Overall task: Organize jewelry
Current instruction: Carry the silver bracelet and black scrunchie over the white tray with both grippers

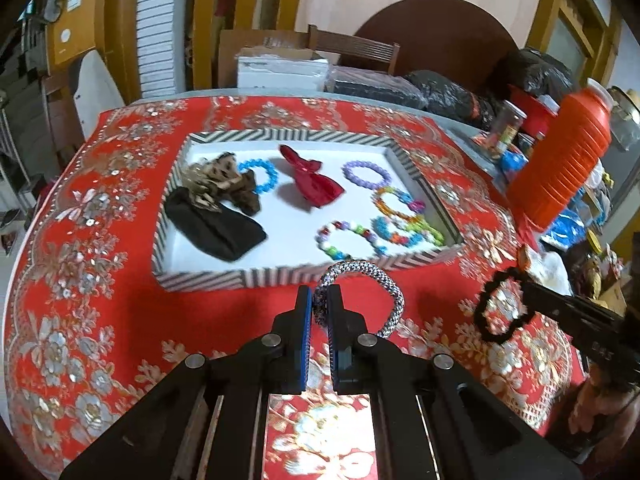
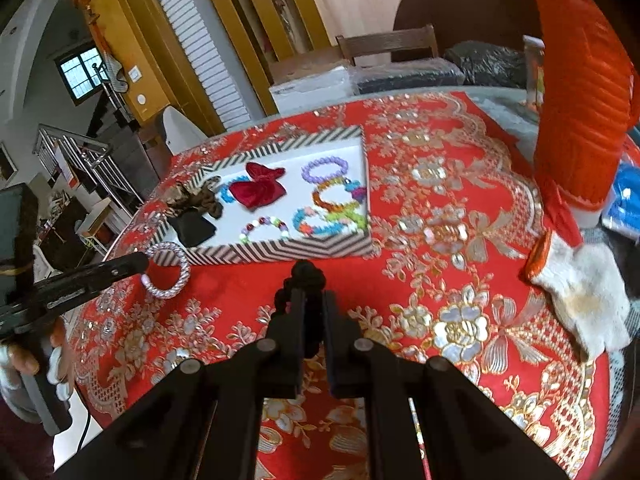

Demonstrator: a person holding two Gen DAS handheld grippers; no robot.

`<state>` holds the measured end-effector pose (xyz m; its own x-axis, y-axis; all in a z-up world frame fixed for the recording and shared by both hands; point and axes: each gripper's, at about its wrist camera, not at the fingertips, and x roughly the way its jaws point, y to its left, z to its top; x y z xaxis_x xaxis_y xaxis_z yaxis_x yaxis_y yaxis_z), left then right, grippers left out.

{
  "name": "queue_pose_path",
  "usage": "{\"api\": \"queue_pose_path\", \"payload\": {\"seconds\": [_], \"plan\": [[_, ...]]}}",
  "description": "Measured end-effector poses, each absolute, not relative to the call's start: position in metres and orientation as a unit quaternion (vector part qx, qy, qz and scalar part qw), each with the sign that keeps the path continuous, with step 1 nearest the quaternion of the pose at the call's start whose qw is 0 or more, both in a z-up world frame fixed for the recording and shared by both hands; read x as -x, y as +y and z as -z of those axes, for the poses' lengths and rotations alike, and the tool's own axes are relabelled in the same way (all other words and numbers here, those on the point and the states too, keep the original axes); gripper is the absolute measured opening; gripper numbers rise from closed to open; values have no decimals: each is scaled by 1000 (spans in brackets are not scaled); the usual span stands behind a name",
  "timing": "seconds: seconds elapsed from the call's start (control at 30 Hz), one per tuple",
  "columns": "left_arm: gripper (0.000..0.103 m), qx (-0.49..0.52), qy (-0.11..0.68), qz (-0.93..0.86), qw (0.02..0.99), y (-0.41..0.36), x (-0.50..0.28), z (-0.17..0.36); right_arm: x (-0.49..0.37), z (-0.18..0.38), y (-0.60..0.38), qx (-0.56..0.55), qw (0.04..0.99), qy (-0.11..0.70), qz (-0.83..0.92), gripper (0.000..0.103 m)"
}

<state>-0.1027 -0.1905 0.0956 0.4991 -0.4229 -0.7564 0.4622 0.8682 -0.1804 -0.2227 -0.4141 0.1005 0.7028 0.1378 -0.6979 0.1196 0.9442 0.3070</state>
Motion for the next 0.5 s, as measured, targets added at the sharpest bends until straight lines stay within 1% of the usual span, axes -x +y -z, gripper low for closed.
{"api": "queue_pose_path", "payload": {"seconds": [0.27,0.5], "plan": [[0,-37,420,241,874,-194,79,-95,196,-124,-408,-151,914,375,-7,8],[0,-52,415,236,877,-205,62,-90,158,-130,-397,-137,913,385,-12,8]]}}
